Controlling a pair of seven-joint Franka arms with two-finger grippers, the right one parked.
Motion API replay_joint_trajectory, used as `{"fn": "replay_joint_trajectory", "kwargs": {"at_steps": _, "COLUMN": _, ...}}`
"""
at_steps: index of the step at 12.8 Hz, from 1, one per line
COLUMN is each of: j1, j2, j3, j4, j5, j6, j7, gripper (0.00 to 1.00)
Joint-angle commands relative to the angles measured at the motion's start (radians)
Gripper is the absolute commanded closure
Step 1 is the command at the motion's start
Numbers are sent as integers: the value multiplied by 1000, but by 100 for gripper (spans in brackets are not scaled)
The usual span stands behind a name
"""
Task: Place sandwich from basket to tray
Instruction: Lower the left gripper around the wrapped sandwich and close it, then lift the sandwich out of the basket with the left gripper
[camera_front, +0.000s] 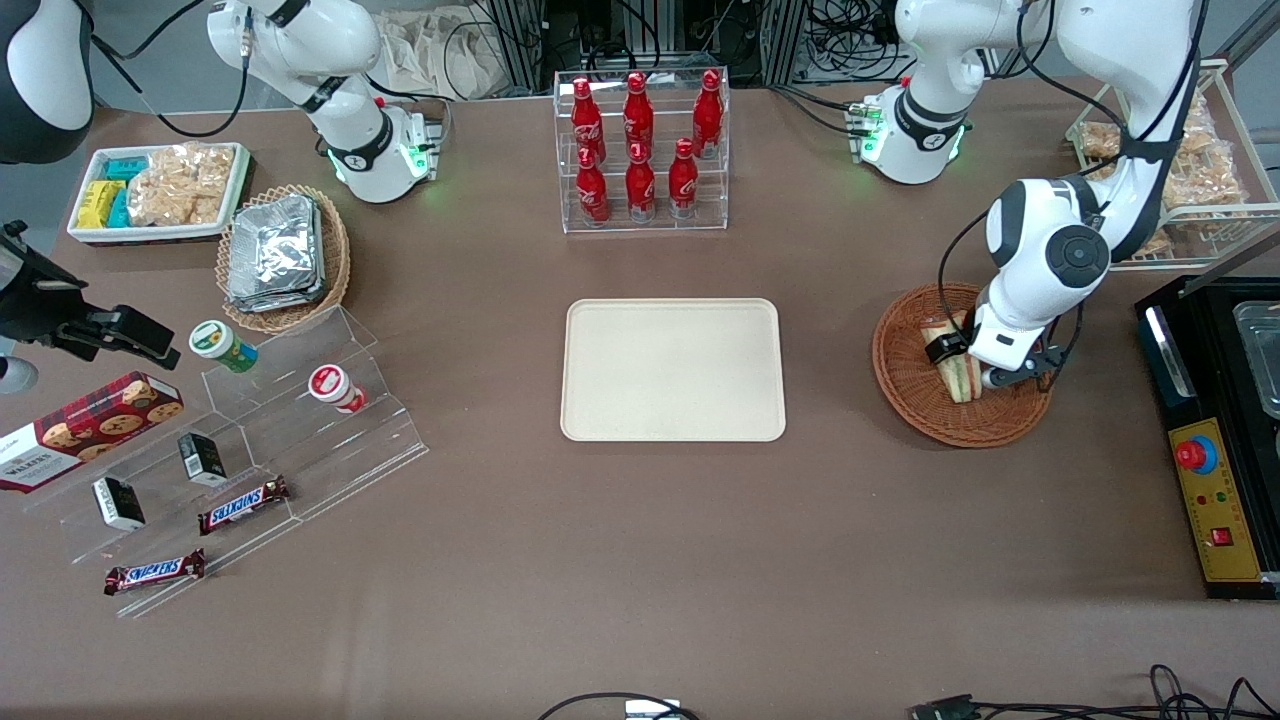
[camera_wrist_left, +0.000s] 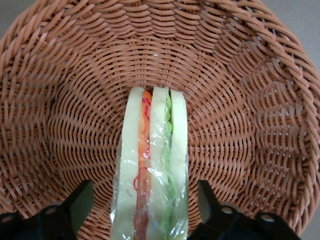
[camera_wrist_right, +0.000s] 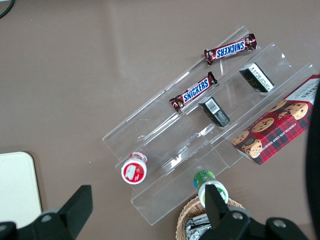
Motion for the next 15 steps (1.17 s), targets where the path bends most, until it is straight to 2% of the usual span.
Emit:
{"fn": "replay_joint_trajectory", "kwargs": {"at_steps": 1, "j1": 5, "j2": -7, "j3": 4, "j4": -7, "j5": 19, "j6": 12, "j7": 1, "gripper": 100}}
{"fn": "replay_joint_trajectory", "kwargs": {"at_steps": 7, "j1": 5, "j2": -39, "j3": 5, "j4": 0, "j5": 19, "j6": -29, "j7": 6, "gripper": 100}}
{"fn": "replay_joint_trajectory", "kwargs": {"at_steps": 10, "j1": 5, "j2": -147, "j3": 5, "j4": 9, "j5": 19, "j6": -115, "j7": 50, "gripper": 100}}
{"fn": "replay_joint_trajectory", "kwargs": {"at_steps": 13, "j1": -4, "j2": -285, "j3": 11, "j4": 89, "j5": 19, "j6": -381, "j7": 64, "gripper": 100}}
{"fn": "replay_joint_trajectory", "kwargs": {"at_steps": 15, "j1": -7, "j2": -324, "j3": 7, "j4": 242, "j5": 17, "j6": -627, "j7": 73, "gripper": 100}}
